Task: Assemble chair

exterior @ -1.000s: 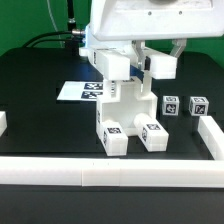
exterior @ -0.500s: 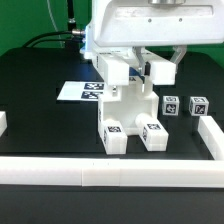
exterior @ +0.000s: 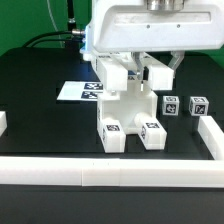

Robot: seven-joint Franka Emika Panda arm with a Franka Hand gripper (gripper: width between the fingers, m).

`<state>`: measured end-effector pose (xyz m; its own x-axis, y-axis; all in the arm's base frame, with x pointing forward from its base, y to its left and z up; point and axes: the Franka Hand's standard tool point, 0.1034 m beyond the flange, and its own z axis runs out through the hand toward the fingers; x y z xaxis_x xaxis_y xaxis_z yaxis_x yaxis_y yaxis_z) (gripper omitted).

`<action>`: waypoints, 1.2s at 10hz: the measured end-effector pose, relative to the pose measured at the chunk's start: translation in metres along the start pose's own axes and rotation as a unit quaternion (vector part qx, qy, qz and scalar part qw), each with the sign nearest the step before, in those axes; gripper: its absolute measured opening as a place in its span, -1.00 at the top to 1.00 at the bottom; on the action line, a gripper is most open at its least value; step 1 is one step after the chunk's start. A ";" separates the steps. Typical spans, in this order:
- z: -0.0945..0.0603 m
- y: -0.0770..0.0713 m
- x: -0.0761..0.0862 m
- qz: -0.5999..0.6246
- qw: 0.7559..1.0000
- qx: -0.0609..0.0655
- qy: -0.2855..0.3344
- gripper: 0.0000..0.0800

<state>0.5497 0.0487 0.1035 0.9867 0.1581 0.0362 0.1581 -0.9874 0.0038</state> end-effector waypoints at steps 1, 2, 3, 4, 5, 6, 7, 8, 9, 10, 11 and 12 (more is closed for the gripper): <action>0.004 0.001 -0.001 0.000 1.000 -0.001 -0.003 0.29; 0.009 0.002 -0.001 0.000 1.000 -0.002 -0.007 0.29; 0.012 0.003 -0.001 0.001 1.000 -0.003 -0.009 0.29; 0.014 0.004 -0.001 0.002 1.000 -0.004 -0.010 0.29; 0.016 0.006 -0.002 0.002 1.000 -0.005 -0.012 0.29; 0.020 0.006 -0.003 0.002 1.000 -0.005 -0.015 0.29; 0.023 0.006 -0.004 0.002 1.000 -0.006 -0.016 0.29; 0.027 0.007 -0.005 0.003 1.000 -0.007 -0.018 0.29; 0.027 0.009 -0.003 0.002 1.000 -0.009 -0.011 0.29; 0.027 0.010 -0.002 0.002 1.000 -0.011 -0.006 0.29; 0.027 0.010 -0.001 0.002 1.000 -0.011 -0.004 0.29; 0.027 0.010 -0.001 0.002 1.000 -0.011 -0.003 0.29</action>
Offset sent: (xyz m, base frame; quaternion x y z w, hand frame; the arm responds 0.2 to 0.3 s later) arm 0.0067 -0.0043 -0.0063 0.0031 -0.0096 -0.0017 0.9999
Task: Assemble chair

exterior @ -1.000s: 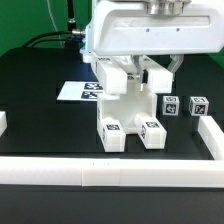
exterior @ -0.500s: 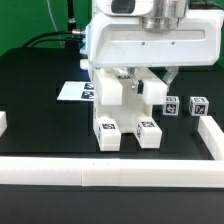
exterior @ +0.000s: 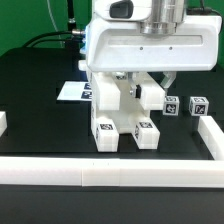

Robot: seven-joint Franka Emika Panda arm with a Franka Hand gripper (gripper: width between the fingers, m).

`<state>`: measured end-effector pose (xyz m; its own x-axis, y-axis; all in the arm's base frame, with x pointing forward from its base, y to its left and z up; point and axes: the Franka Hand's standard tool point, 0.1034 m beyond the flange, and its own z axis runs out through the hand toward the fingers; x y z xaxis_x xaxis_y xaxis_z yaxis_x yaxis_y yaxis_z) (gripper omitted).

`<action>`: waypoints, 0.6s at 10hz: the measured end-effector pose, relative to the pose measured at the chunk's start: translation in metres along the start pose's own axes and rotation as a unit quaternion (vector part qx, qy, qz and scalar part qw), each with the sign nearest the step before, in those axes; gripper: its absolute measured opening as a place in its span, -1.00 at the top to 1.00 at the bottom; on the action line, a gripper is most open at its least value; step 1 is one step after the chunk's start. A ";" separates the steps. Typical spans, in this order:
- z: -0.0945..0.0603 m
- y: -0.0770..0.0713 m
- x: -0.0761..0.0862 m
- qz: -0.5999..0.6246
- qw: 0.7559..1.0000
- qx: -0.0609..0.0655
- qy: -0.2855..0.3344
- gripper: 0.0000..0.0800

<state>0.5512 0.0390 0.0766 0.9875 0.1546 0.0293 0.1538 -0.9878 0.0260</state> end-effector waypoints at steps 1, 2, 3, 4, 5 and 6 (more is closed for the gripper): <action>0.000 0.000 0.000 0.000 1.000 0.000 0.000 0.29; 0.000 0.001 0.001 0.000 1.000 0.000 0.000 0.29; 0.000 0.002 0.002 0.000 1.000 -0.001 0.000 0.29; 0.000 0.004 0.002 0.000 1.000 -0.001 0.000 0.27; 0.000 0.006 0.001 0.002 1.000 -0.001 0.000 0.27; 0.001 0.006 0.001 0.002 1.000 -0.001 -0.001 -0.24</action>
Offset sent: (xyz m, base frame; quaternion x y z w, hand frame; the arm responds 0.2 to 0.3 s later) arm 0.0094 -0.0048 0.0012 0.0134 -0.0079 -0.0184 0.9997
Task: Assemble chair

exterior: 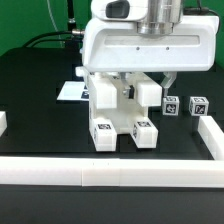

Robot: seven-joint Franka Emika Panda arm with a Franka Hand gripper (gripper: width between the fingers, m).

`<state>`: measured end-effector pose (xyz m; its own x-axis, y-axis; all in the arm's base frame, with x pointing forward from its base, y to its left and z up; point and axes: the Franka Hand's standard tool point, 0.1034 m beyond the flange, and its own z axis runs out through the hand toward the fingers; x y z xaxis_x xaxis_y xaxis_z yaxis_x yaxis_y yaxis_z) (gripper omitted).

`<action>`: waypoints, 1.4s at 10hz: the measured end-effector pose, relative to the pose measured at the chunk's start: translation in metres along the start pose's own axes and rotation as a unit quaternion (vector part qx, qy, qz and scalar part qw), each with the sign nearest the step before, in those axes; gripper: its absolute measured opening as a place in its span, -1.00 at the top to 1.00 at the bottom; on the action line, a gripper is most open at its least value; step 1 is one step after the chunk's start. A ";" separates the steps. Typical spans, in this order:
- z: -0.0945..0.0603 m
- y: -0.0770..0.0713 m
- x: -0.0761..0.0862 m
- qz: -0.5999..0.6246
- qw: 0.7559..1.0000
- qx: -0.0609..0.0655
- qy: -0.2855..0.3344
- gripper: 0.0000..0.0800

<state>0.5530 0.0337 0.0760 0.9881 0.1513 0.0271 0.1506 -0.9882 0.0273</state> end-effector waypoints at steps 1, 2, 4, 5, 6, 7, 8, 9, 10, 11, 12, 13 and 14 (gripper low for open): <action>0.000 0.000 0.000 0.000 1.000 0.000 0.000 -0.24; 0.000 0.000 0.000 0.000 1.000 0.000 0.000 -0.54; 0.000 0.000 0.000 0.001 1.000 0.000 0.000 -0.62; 0.000 0.000 0.000 0.001 1.000 0.000 0.000 -0.62; 0.000 0.000 0.000 0.001 1.000 0.000 0.000 -0.62; 0.000 0.000 0.000 0.001 1.000 0.000 0.000 -0.62; 0.000 0.001 0.000 0.001 1.000 0.000 0.000 -0.62; 0.001 0.001 0.000 0.001 1.000 0.000 0.000 -0.62; 0.002 0.002 0.000 -0.001 1.000 -0.002 0.001 -0.62; 0.007 0.007 0.000 -0.004 1.000 -0.005 0.005 -0.62; 0.013 0.011 0.001 -0.002 1.000 -0.009 0.010 -0.62; 0.017 0.012 0.002 -0.003 1.000 -0.012 0.014 -0.62; 0.020 0.013 0.006 -0.003 1.000 -0.014 0.018 -0.62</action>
Offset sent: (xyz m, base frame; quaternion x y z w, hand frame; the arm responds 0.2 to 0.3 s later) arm 0.0019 0.0004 0.0014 -0.0026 -0.0007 0.0006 1.0000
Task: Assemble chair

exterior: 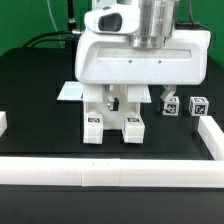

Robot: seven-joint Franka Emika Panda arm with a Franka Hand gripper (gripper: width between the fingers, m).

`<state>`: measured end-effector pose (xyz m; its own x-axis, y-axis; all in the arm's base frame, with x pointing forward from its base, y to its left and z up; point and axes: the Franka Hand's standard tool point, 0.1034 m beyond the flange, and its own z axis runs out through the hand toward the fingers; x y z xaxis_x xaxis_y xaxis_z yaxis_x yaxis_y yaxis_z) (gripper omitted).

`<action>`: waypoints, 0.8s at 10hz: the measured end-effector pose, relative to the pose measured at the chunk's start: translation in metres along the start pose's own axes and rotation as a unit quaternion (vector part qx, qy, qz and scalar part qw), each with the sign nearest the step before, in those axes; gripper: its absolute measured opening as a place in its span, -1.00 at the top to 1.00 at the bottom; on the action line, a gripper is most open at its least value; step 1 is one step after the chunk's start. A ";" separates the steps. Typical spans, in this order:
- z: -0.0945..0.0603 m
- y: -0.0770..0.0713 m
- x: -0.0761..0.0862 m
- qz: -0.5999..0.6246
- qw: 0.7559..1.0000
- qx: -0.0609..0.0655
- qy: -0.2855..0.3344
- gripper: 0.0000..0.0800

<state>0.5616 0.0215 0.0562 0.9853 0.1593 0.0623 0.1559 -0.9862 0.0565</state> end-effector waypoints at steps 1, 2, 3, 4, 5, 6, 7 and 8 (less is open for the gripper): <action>0.002 0.001 0.007 0.000 1.000 -0.002 0.003 -0.62; 0.002 0.003 0.013 0.000 1.000 -0.003 0.006 -0.62; 0.002 0.005 0.019 0.000 1.000 -0.004 0.011 -0.62; 0.001 0.006 0.023 0.000 1.000 -0.005 0.013 -0.62; -0.003 0.004 0.027 0.000 1.000 -0.005 0.018 -0.62; -0.007 0.003 0.029 0.000 1.000 -0.004 0.019 -0.62; -0.015 0.006 0.030 0.000 1.000 -0.002 0.020 -0.62; -0.023 0.009 0.030 0.001 1.000 0.000 0.016 -0.62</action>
Offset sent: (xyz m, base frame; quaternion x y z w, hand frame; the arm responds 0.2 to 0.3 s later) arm 0.0263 0.0033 -0.0001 0.0130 0.0208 -0.0220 0.9995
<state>0.5907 0.0186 0.0816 0.9828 0.1590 0.0938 0.1543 -0.9865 0.0555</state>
